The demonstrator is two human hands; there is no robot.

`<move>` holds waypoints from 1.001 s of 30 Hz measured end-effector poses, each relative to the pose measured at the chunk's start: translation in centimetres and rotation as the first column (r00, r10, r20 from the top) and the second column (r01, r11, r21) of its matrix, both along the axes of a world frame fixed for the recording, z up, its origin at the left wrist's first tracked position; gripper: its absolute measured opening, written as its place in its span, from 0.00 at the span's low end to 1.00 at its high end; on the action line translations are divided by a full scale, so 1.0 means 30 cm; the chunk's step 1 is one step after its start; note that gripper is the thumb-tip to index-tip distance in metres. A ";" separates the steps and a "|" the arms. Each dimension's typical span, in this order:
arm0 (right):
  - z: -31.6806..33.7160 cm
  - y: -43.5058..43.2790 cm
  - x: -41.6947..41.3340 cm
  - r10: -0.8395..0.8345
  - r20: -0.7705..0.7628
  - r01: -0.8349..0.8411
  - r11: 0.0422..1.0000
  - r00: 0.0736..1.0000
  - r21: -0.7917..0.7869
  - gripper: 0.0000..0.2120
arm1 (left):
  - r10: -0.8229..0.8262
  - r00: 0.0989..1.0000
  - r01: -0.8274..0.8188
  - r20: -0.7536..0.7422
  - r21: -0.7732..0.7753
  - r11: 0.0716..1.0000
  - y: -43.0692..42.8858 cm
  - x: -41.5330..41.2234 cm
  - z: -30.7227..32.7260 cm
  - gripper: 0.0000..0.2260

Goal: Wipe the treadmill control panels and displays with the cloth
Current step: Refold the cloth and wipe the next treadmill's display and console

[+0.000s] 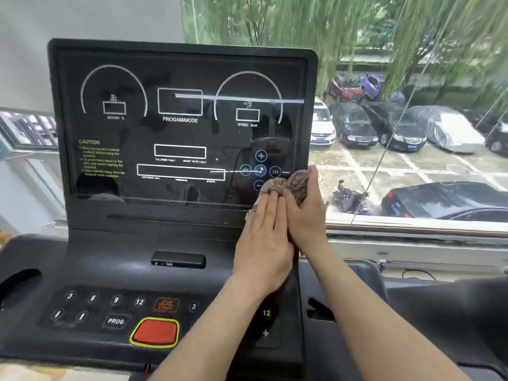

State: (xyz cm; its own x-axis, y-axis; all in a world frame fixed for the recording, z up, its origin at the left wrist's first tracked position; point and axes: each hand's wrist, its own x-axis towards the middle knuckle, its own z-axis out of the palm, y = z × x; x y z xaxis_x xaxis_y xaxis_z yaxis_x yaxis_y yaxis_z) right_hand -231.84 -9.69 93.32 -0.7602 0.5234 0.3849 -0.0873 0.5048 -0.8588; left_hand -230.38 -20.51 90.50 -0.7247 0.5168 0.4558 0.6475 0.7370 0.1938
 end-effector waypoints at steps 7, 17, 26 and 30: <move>-0.154 -0.022 -0.026 -0.064 0.100 -0.007 0.806 0.993 0.592 0.29 | 0.005 0.999 -0.009 -0.039 -0.113 0.994 -0.095 -0.032 -0.019 0.27; -0.033 0.002 -0.116 -0.150 0.075 0.030 0.598 0.986 0.801 0.33 | 0.108 0.990 -0.111 -0.094 -0.024 0.994 -0.077 -0.133 0.032 0.25; 0.437 -0.048 -0.438 -0.103 -0.036 0.078 0.445 0.994 0.892 0.32 | 0.258 0.945 -0.215 -0.202 0.212 0.953 -0.084 -0.463 0.388 0.25; 0.416 -0.059 -0.429 -0.073 -0.063 0.088 0.442 0.995 0.893 0.31 | 0.230 0.954 -0.190 -0.192 0.205 0.960 -0.106 -0.451 0.362 0.26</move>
